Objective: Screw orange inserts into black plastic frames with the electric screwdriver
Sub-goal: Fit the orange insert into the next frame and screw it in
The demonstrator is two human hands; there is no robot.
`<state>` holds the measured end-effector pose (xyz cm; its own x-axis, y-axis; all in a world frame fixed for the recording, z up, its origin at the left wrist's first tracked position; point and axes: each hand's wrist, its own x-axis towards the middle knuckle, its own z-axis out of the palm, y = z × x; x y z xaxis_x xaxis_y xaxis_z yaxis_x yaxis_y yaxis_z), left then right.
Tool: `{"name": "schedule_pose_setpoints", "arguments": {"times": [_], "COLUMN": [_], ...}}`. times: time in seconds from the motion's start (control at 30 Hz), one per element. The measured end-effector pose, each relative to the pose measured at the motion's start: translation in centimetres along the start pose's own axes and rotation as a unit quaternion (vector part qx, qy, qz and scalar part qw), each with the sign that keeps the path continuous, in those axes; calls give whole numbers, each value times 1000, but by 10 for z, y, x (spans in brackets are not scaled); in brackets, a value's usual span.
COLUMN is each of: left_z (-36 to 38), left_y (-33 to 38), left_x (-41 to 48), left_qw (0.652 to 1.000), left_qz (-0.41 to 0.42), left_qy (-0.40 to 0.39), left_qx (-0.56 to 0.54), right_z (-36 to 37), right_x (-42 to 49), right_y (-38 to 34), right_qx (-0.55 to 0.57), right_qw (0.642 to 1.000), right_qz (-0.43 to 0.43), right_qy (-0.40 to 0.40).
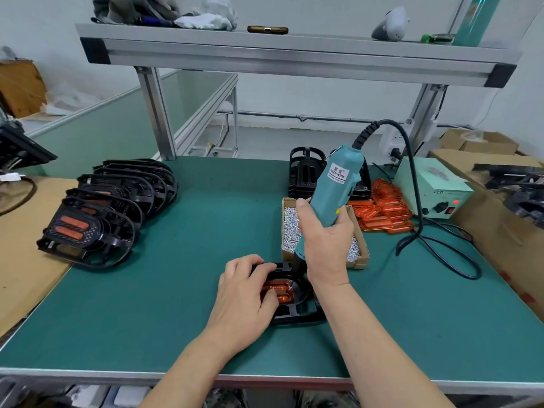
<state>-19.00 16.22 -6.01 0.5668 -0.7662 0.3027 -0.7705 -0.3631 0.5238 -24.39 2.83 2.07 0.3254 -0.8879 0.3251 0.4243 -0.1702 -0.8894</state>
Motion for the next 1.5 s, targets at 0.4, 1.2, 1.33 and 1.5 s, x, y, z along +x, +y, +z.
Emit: {"name": "schedule_pose_setpoints", "arguments": {"times": [0.4,1.2,1.33,1.5], "left_z": [1,4,5,8], "left_y": [2,5,5,5], "left_x": [1,9,7,8], "left_qw": [1000,999,999,999], "left_qz": [-7,35,32,39], "left_qy": [12,20,28,28], "left_qx": [0,-26,-31,-20], "right_z": [-1,-33,-46,-69], "right_x": [-2,9,25,34], "right_y": [0,-23,-23,6], "right_qx": [8,64,101,168], "right_qw": [1000,998,993,967], "right_qz": [14,-25,18,147], "right_qy": [-7,-13,49,122]}}
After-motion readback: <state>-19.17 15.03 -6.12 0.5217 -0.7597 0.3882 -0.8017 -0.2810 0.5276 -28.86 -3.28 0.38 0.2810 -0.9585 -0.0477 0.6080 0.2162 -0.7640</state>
